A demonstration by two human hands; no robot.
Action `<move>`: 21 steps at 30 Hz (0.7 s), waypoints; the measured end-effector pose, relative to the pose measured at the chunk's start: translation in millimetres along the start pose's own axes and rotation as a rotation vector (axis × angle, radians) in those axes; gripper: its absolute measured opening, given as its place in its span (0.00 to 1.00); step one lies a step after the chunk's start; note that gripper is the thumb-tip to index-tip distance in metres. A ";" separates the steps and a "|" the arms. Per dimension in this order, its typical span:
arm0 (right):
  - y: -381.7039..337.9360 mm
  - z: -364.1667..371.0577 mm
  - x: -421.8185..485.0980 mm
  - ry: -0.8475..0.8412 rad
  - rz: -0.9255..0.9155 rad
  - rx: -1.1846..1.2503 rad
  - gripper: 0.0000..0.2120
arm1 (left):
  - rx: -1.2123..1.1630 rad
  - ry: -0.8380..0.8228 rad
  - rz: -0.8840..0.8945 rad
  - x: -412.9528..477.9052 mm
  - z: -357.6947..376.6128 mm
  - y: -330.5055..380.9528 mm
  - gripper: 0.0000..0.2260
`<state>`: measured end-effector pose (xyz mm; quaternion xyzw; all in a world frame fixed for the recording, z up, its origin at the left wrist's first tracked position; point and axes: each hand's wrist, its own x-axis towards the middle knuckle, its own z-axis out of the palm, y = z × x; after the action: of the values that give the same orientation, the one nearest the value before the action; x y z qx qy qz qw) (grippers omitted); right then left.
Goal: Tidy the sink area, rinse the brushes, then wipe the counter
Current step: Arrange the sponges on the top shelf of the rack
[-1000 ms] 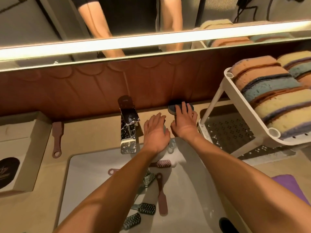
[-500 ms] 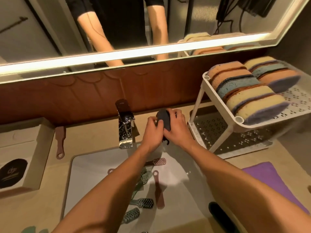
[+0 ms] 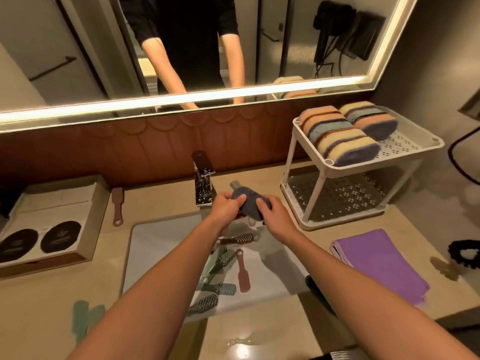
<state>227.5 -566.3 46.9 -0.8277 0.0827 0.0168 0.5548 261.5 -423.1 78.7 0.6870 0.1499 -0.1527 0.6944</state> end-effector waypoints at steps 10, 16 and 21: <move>-5.0 18.4 -12.2 -0.051 0.225 0.184 0.14 | 0.333 0.068 0.348 -47.2 -19.2 -21.2 0.08; -26.3 11.5 -16.4 -0.117 0.551 0.202 0.09 | 0.933 0.181 0.748 -67.0 -29.5 -26.2 0.15; -37.7 6.4 -24.7 -0.142 0.629 0.174 0.10 | 1.161 0.225 0.999 -71.5 -36.0 -28.2 0.19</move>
<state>209.4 -543.5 81.9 -0.7077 0.2964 0.2379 0.5956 184.8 -386.9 82.5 0.9384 -0.2121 0.1955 0.1900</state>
